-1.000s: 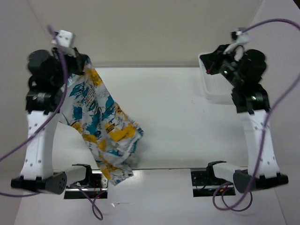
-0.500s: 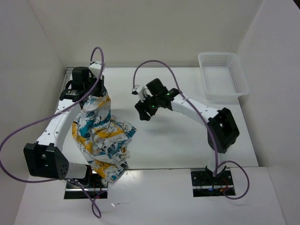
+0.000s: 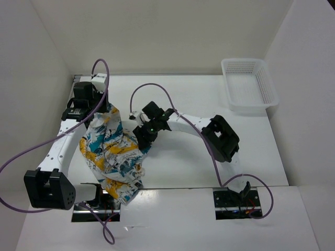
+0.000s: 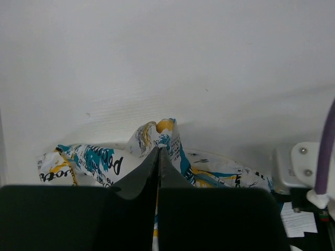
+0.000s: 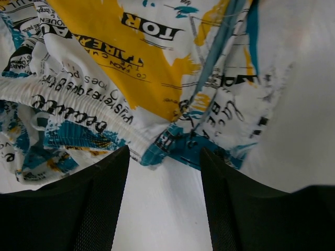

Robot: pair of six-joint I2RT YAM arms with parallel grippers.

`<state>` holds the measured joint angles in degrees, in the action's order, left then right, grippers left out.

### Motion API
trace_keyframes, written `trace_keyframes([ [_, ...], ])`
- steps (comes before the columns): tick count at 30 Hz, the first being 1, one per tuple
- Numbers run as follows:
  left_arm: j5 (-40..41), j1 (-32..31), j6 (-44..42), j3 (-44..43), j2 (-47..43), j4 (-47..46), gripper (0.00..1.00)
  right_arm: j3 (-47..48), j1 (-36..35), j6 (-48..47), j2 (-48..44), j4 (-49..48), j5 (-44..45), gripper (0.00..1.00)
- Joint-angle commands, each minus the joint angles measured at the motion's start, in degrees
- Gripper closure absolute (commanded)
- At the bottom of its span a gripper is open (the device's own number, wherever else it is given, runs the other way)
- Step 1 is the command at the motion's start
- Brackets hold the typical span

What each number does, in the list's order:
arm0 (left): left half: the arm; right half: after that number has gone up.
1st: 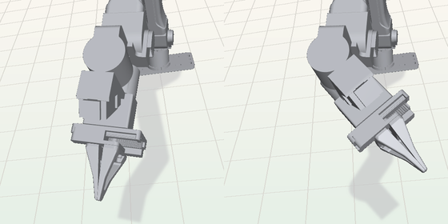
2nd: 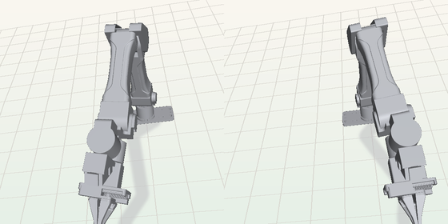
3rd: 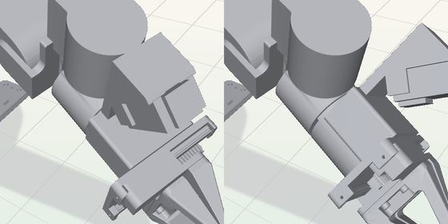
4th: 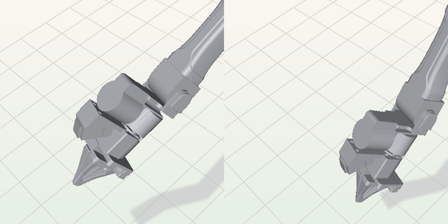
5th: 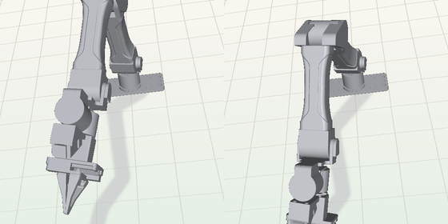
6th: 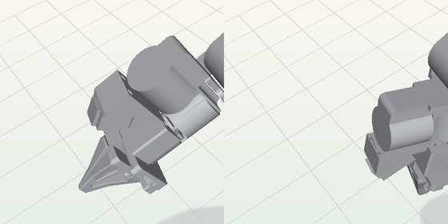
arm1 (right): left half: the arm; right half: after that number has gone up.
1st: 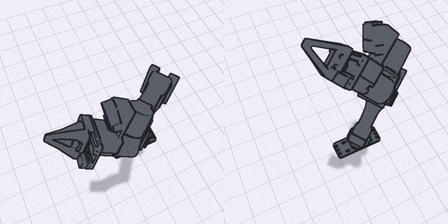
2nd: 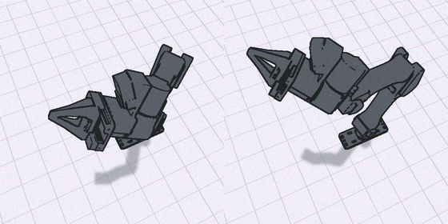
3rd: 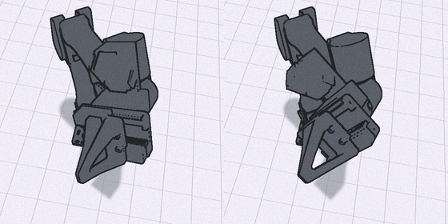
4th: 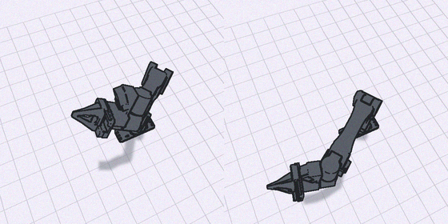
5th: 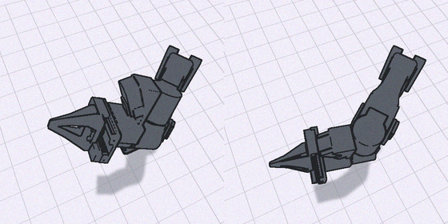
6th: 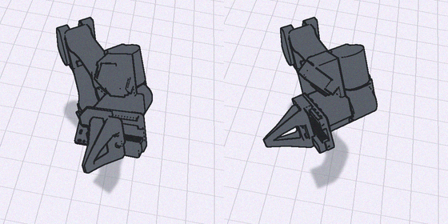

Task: Fold and stack the shorts
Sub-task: Flatten the shorts out

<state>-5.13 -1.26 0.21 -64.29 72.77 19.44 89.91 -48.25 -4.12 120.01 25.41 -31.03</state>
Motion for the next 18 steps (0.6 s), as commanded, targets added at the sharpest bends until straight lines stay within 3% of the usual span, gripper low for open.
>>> trace_keyframes([
  [1, 0.64, 0.29, -0.21, 0.57, -2.55, -2.39, 1.0, 1.24, -1.32, 4.12, 0.58, -3.78, -3.08, 0.39],
  [14, 1.17, 0.82, -0.21, 2.24, -4.13, -2.39, 1.0, -4.12, -4.05, 4.74, 3.31, -4.31, -0.27, 0.42],
  [18, 1.17, 0.82, -0.21, 1.71, -5.18, -1.87, 1.0, -4.74, -4.05, 4.74, 1.91, -4.31, 3.68, 0.37],
])
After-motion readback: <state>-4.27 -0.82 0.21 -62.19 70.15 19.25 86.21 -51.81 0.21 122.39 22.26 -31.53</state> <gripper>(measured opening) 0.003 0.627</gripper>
